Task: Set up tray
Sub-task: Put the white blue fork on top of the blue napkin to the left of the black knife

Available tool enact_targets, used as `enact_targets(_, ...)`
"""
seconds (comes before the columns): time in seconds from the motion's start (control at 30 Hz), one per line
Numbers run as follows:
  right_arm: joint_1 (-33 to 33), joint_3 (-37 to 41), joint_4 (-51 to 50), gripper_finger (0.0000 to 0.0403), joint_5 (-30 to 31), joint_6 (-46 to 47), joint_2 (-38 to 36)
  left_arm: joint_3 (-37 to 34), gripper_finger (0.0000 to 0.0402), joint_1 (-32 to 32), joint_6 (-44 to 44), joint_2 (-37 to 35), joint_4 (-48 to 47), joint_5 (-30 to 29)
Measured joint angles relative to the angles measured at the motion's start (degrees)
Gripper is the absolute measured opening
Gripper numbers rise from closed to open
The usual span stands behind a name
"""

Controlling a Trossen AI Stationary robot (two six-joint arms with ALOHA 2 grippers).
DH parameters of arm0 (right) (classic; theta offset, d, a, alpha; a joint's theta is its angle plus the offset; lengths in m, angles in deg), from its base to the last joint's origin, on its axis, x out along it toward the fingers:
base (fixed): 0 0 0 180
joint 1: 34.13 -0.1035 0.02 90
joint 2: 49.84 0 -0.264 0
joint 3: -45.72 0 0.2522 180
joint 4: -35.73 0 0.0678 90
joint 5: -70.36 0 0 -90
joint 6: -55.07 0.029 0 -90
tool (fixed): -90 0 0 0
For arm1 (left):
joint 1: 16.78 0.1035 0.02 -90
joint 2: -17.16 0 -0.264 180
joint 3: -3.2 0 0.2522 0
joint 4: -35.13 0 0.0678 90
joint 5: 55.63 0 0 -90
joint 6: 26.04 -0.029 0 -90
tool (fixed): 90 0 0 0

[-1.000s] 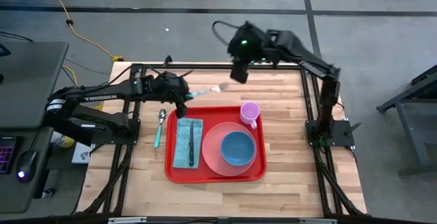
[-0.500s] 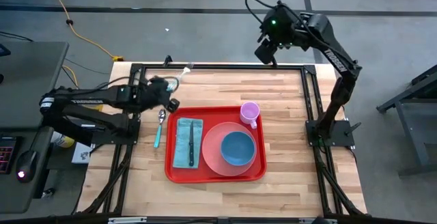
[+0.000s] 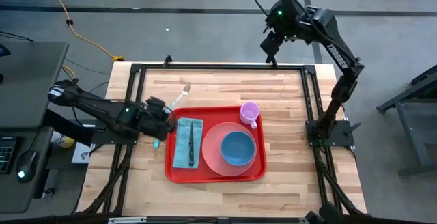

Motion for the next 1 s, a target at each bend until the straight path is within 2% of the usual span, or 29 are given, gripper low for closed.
enact_targets(0.17, 2.5, 0.0, 1.1, 0.0156, -0.5, -0.7, 0.0, 0.0, 0.0066, -6.0, 8.5, 4.7, 0.1, 4.5)
enact_targets(0.3, 4.3, 0.0, 2.3, 0.0154, -4.5, -1.3, 0.0, 0.0, 0.0066, -10.3, 14.8, 8.2, 1.0, 7.6)
enact_targets(0.6, 5.5, 0.0, 2.9, 0.0154, -6.0, -3.2, 0.0, 0.0, 0.0066, -12.5, 15.0, 14.2, 7.8, 11.0)
enact_targets(1.0, 5.5, 0.0, 2.9, 0.0154, -6.9, -4.3, 0.1, 0.0, 0.0066, -12.7, 15.3, 16.6, 4.8, 14.8)
